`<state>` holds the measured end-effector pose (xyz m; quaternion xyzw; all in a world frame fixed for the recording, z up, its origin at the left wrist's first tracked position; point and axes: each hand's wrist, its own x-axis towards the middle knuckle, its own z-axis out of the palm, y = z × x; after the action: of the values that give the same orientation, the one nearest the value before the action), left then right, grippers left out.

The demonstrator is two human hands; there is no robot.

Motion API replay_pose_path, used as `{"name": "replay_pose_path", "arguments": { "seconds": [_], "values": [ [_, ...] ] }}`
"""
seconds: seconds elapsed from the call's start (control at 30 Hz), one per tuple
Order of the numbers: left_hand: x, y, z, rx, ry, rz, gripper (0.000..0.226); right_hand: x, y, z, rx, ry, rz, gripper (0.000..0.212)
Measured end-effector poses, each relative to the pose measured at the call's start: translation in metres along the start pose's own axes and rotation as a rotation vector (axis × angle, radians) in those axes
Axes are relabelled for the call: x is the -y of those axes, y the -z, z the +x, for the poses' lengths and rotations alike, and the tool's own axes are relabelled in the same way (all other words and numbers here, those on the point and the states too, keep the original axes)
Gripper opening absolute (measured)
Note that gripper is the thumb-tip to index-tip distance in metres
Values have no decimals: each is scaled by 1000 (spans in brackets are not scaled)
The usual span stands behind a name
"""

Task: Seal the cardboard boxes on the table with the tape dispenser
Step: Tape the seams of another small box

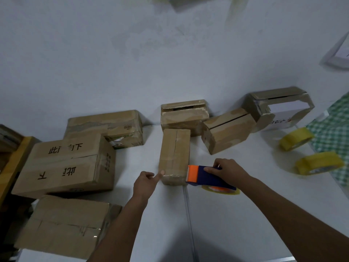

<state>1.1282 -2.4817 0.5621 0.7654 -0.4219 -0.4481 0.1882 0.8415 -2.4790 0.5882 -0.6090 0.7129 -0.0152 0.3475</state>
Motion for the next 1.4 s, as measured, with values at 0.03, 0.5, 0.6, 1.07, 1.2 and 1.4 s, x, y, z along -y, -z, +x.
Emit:
{"name": "replay_pose_path", "arguments": {
  "seconds": [0.03,0.5,0.6,1.07,1.2,1.4],
  "values": [
    [-1,2,0,24,10,-16,46,0,0,0,-2,1,-1,40],
    [2,30,11,8,27,-278,35,3,-5,2,-25,7,4,44],
    [-3,27,7,-98,-117,-53,43,4,-7,3,-35,12,-8,46],
    [-19,28,6,326,-979,931,67,5,-11,-2,-57,0,15,46],
    [-57,11,24,348,-1030,889,53,5,-9,-3,-69,-1,2,46],
    [-48,-50,34,209,-879,917,54,0,-12,-6,-77,-13,20,44]
  ]
}}
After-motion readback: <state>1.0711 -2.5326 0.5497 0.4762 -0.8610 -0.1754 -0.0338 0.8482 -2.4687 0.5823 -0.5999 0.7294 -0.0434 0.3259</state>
